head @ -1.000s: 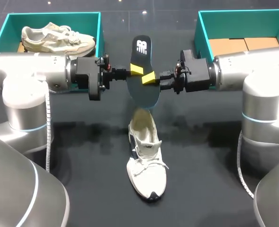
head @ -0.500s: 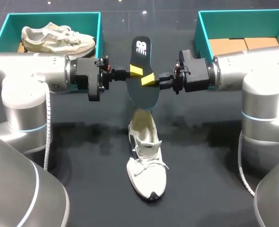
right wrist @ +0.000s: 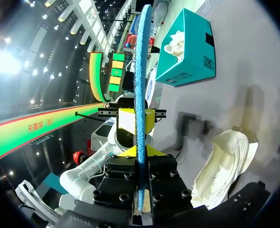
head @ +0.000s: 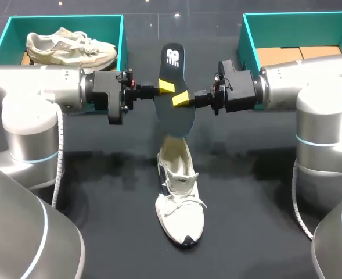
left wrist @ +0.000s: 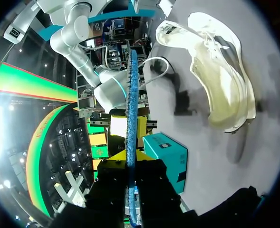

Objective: Take the shoe out of the shoebox, open the shoe tongue, remove and reinsert the insole, then place the shoe into the shoebox

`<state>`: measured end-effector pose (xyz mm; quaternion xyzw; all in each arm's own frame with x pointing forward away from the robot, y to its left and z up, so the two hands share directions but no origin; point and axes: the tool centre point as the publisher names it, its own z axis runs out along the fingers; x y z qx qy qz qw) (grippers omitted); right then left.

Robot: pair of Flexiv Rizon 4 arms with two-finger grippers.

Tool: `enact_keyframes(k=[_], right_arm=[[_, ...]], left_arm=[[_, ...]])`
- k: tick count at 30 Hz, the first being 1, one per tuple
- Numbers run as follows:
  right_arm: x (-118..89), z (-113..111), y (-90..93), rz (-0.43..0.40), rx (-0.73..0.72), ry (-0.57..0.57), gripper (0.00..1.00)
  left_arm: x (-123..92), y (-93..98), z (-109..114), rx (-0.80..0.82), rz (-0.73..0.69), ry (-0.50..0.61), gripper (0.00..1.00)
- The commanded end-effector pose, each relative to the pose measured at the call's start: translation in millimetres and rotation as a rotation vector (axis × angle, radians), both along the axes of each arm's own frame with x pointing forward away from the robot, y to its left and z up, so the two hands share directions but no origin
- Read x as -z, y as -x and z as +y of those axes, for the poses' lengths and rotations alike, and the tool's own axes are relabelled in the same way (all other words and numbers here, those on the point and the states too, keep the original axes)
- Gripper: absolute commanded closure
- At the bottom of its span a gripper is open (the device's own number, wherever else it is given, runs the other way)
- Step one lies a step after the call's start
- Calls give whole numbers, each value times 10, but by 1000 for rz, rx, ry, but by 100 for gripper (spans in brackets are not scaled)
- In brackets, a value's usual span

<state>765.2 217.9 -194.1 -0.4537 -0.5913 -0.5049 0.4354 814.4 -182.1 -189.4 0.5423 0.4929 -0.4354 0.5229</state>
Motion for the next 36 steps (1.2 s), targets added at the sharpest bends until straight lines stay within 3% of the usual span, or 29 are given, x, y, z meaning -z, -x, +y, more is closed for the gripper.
enact_keyframes(k=[1, 3, 4, 5, 6, 14, 24, 27, 36], right_arm=[[6, 17, 7, -3, 2, 1, 100], [4, 17, 7, -6, 2, 0, 100], [1, 14, 9, -9, 3, -2, 100], [-1, 7, 10, -11, 4, -3, 100], [-1, 1, 10, -13, 6, -4, 100], [22, -51, 9, -25, 18, -6, 100], [27, -101, -33, -52, 17, 5, 100], [25, -127, -31, -56, 29, 13, 100], [27, -144, -29, -51, 38, 12, 100]], left_arm=[[3, 6, -7, -5, 2, -3, 100], [5, -1, -6, -10, 13, -8, 100], [1, -5, -3, -10, 19, -8, 80], [-6, -2, 6, -10, 23, -13, 48], [-18, 10, 19, -17, 32, -26, 0], [-152, 155, 283, -92, 138, -122, 0], [-66, 259, 615, -151, 357, -228, 0], [-34, 265, 694, -158, 496, -286, 0], [-34, 265, 694, -158, 496, -286, 0]])
